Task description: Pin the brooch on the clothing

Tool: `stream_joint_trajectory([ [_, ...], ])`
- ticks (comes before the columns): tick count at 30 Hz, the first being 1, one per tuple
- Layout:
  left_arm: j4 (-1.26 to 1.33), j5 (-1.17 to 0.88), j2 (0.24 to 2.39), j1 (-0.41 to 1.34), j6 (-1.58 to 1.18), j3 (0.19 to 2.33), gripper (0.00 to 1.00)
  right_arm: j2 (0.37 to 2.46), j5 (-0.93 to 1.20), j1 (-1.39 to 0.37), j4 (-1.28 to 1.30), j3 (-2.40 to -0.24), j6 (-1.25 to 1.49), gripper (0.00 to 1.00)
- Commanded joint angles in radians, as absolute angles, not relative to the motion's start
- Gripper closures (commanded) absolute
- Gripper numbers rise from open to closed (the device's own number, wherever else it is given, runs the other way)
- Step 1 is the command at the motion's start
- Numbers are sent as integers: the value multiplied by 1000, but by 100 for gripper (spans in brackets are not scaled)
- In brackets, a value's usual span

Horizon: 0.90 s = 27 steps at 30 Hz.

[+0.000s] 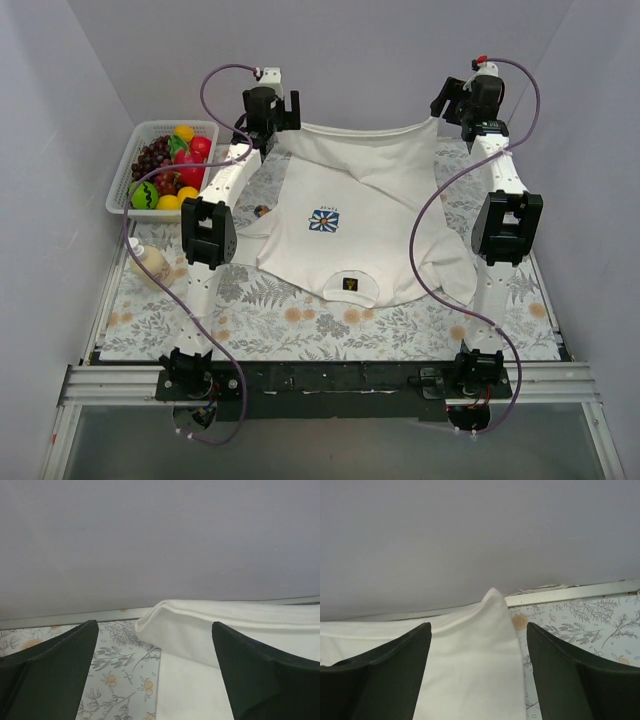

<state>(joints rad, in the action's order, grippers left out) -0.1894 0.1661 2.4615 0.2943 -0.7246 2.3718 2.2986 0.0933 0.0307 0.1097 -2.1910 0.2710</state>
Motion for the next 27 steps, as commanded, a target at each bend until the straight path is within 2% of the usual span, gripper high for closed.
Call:
stream_joint_trajectory([
  [1, -163, 134, 2372, 282, -770, 2358, 2, 2273, 28, 35, 86, -2252, 284, 14],
  [5, -184, 94, 2232, 284, -836, 2229, 2, 2142, 44, 26, 93, -2088, 267, 13],
  [9, -215, 37, 2042, 301, -905, 1969, 2, 1918, 26, -11, 120, -1846, 229, 13],
  [16, -330, 60, 1737, 411, -930, 1622, 2, 1680, -112, -256, 287, -1498, 149, 13],
  [21, -465, 60, 1660, 486, -1005, 1470, 2, 1612, -135, -377, 385, -1298, 150, 15],
  [27, -462, 41, 1664, 575, -1091, 1290, 2, 1582, -78, -460, 354, -1103, 199, 17],
])
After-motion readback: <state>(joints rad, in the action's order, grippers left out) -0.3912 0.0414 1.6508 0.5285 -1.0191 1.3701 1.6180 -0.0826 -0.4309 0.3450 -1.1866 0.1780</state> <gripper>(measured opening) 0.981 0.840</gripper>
